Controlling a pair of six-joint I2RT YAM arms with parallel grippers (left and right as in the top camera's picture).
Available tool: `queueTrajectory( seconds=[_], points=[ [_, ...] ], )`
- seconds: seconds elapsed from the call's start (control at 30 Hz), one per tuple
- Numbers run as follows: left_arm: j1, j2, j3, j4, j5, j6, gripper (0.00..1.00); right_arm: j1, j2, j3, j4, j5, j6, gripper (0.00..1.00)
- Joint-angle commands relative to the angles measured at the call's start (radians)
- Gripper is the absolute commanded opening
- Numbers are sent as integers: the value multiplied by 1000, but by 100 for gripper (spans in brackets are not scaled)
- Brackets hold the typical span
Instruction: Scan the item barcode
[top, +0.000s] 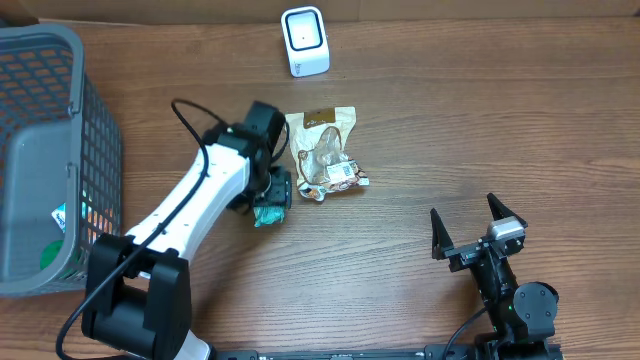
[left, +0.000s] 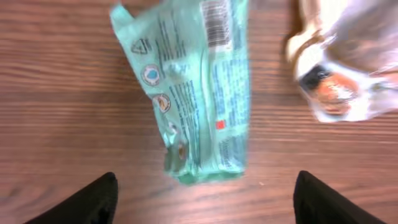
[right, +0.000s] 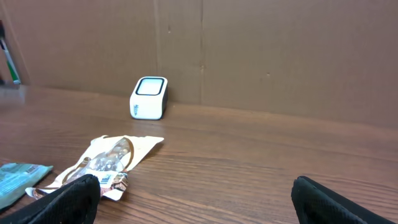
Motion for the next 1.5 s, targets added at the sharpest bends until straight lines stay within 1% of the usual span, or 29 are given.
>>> queueTrajectory(
  seconds=[0.0,0.03,0.17,0.27,0.4,0.53,0.7,0.83,0.87,0.93,1.1,1.23,1.33,1.47],
  points=[
    [12,-19,208,-90,-16,10,74,-3,-10,-11,4,14,4,100],
    [18,-19,300,-145,-21,10,75,-3,-10,-11,4,14,4,100],
    [46,-19,573,-289,-42,14,80,-3,-10,-11,4,14,4,100],
    [96,-23,784,-391,-72,40,86,-3,-10,-11,4,14,4,100],
    [182,-30,969,-473,-187,69,86,-3,-10,-11,4,14,4,100],
    [328,-62,1059,-544,-243,47,84,-3,-10,-11,4,14,4,100],
    [583,-99,1061,-583,-234,-27,84,-3,-10,-11,4,14,4,100],
    [767,-89,1045,-546,-217,-30,87,-3,-10,-11,4,14,4,100],
    [840,-78,1026,-526,-187,-35,88,-3,-10,-11,4,14,4,100],
    [907,-70,988,-499,-136,-37,88,-3,-10,-11,4,14,4,100],
    [1027,-70,835,-407,-77,-36,89,-3,-10,-11,4,14,4,100],
    [1093,-70,681,-308,-15,-24,90,-3,-10,-11,4,14,4,100],
    [1121,-69,549,-199,58,59,91,-3,-10,-11,4,14,4,100],
    [1140,-60,411,-82,69,121,91,-3,-10,-11,4,14,4,100]
  ],
)
